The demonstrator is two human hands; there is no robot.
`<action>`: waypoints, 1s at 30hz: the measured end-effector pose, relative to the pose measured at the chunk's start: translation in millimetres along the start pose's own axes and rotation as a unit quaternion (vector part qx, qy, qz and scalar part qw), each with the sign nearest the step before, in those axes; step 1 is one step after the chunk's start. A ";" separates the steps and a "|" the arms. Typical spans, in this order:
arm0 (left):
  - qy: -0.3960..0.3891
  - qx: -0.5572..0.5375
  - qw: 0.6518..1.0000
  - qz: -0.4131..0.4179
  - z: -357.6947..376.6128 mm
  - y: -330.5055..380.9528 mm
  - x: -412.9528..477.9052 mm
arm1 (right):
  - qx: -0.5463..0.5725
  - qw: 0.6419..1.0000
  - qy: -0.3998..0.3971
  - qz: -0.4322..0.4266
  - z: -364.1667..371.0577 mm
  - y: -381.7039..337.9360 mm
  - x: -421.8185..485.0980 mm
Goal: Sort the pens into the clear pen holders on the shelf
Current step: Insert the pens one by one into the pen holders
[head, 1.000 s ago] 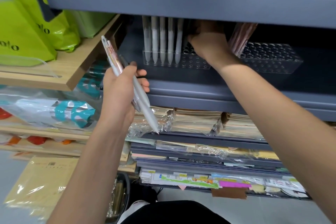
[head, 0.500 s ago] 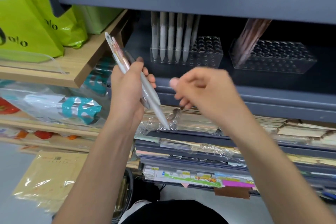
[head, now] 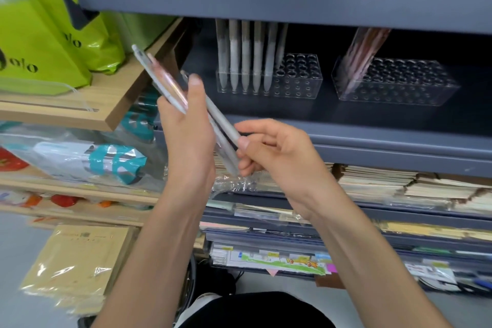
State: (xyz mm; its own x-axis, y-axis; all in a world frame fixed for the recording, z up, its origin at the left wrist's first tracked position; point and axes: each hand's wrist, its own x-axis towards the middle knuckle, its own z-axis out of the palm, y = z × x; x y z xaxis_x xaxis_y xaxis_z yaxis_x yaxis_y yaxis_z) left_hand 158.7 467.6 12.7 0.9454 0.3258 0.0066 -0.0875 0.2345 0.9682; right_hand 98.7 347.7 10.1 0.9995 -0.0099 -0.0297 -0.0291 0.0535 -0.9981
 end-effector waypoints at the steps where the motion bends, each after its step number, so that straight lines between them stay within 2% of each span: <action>1: 0.000 -0.018 1.000 -0.005 -0.9 1.0 0.4 | 0.036 0.999 -0.013 0.009 -2.6 0.8 -1.2; 6: -0.021 -0.147 0.988 -0.037 1.5 4.4 3.4 | 0.211 0.976 -0.035 0.045 -9.4 5.9 -7.1; 11: -0.015 -0.190 0.981 -0.030 4.9 4.1 8.3 | 0.242 0.970 0.008 -0.004 -19.9 10.0 -9.8; 16: 0.004 -0.193 0.981 -0.029 7.2 9.7 17.5 | 0.115 0.988 0.093 -0.039 -45.6 -5.3 3.9; 21: 0.028 -0.163 0.986 -0.022 13.5 13.3 24.9 | -0.001 0.983 0.144 -0.111 -58.1 -24.0 25.2; 27: 0.021 -0.156 0.987 -0.043 12.6 10.8 30.3 | -0.105 0.953 0.242 -0.151 -60.3 -40.0 56.5; 30: 0.014 -0.161 0.985 -0.054 11.4 8.7 34.2 | -0.213 0.925 0.281 -0.143 -62.7 -47.7 74.4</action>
State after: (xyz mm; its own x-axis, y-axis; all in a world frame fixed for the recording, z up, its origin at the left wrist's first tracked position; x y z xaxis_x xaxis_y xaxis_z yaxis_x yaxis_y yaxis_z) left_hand 193.8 470.3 24.2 0.9460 0.3074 -0.1033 -0.0863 0.5458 0.8335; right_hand 173.8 281.8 52.2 0.8066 -0.4861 0.3364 0.1146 -0.4296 -0.8957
